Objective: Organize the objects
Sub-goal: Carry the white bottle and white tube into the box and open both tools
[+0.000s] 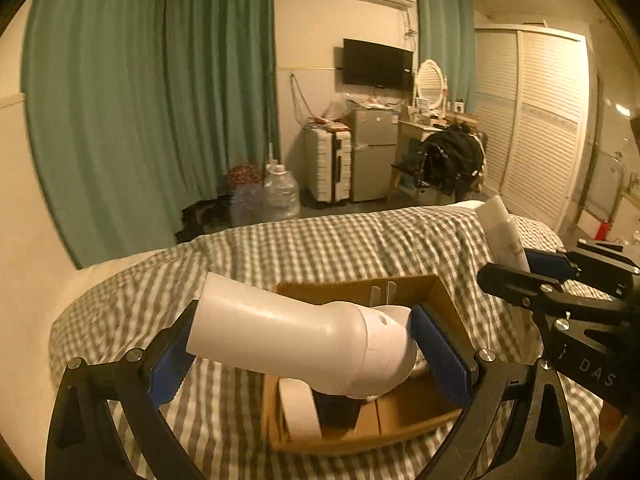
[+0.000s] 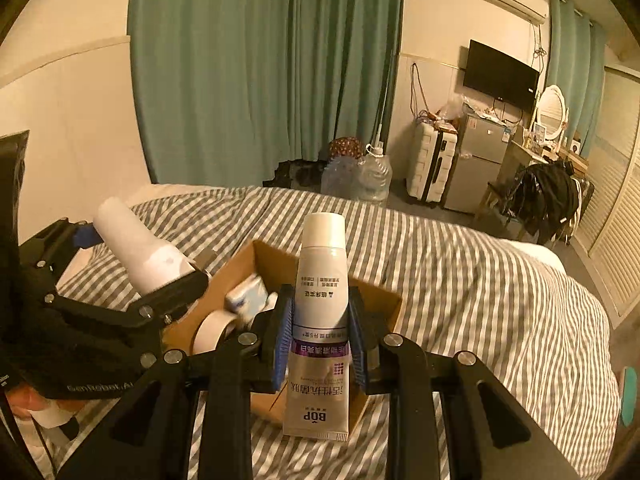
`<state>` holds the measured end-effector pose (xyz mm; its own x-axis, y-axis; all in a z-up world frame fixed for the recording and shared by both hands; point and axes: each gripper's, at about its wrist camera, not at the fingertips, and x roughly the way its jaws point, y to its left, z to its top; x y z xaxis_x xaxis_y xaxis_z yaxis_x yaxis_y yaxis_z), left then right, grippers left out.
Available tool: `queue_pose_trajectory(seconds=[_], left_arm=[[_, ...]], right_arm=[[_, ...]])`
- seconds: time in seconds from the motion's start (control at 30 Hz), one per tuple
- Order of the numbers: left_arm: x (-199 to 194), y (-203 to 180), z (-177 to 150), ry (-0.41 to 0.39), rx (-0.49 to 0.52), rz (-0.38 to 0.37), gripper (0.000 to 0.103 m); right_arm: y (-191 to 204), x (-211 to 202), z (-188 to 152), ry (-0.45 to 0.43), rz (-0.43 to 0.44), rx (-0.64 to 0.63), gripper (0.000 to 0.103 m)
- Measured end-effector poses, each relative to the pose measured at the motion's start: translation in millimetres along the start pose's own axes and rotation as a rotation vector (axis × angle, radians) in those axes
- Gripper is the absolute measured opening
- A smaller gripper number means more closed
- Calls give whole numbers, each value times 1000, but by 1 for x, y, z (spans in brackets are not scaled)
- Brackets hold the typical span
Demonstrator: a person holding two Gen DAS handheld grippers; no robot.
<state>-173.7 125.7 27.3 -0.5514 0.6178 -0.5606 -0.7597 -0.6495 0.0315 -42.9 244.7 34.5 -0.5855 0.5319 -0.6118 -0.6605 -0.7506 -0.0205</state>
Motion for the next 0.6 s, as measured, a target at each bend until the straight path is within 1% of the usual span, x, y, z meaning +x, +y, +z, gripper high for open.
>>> queue_pose_trajectory(seconds=[0.13, 0.23, 0.27, 0.43, 0.5, 0.6], left_arm=[[36, -6, 12, 20, 38, -12, 101], [63, -10, 11, 49, 57, -24, 101], [72, -10, 7, 62, 60, -32, 101], [109, -13, -16, 138, 77, -64, 101], [116, -15, -22, 152, 79, -58, 101], [120, -17, -27, 147, 85, -53, 102]], right_arm=[[-12, 24, 16, 0, -13, 9, 25], [-25, 47, 22, 12, 9, 44, 25], [-29, 57, 22, 21, 4, 52, 25], [-39, 98, 6, 86, 11, 88, 25], [-42, 113, -2, 116, 12, 104, 25], [-48, 125, -13, 144, 8, 119, 25]])
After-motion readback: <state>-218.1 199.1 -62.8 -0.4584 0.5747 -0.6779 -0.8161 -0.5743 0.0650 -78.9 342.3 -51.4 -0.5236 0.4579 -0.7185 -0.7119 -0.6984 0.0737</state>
